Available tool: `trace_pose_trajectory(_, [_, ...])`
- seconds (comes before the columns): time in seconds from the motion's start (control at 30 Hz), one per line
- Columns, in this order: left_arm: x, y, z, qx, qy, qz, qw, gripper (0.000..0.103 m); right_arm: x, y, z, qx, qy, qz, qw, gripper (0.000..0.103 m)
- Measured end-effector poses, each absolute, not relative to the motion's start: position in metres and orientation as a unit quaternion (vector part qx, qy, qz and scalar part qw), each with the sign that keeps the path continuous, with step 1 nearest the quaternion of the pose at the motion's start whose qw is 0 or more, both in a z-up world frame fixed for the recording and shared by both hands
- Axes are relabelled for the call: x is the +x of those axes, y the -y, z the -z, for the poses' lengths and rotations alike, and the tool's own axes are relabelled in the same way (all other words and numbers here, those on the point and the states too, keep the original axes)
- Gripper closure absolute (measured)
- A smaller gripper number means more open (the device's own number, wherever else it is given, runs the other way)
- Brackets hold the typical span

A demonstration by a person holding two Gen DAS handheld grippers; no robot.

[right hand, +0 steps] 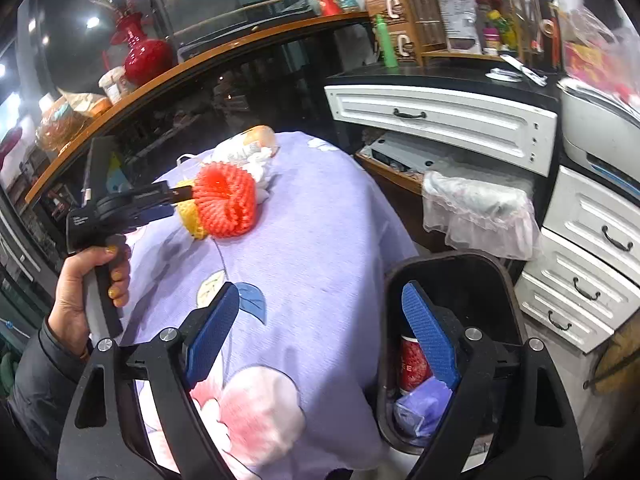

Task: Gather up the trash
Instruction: 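Move the left gripper to the yellow foam net and close on it, then grasp the red-orange foam net with the right gripper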

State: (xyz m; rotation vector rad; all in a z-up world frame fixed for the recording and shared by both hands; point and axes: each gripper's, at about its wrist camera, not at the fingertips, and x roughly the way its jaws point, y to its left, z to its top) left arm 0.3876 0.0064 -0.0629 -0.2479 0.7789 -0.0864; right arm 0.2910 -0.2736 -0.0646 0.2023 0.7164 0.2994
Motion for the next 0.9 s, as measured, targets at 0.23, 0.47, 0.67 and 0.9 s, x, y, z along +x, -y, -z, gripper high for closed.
trace_pose_trajectory(0.23, [0.398, -0.008, 0.077, -0.154, -0.402, 0.081, 0.899, 0.072, 0.300, 0.253, 0.065, 0.084, -0.355, -0.155, 0.918, 0.020])
trace_pose_trajectory(0.47, [0.384, -0.003, 0.071, -0.150, -0.376, 0.106, 0.908, 0.088, 0.319, 0.232, 0.063, 0.069, -0.359, -0.169, 0.915, 0.020])
trace_pose_trajectory(0.67, [0.365, -0.018, 0.057, -0.160, -0.326, 0.080, 0.928, 0.089, 0.350, 0.194, 0.063, 0.042, -0.373, -0.201, 0.905, 0.020])
trace_pose_trajectory(0.9, [0.362, -0.028, 0.046, -0.174, -0.295, 0.073, 0.937, 0.089, 0.390, 0.162, 0.062, 0.028, -0.386, -0.216, 0.896, 0.020])
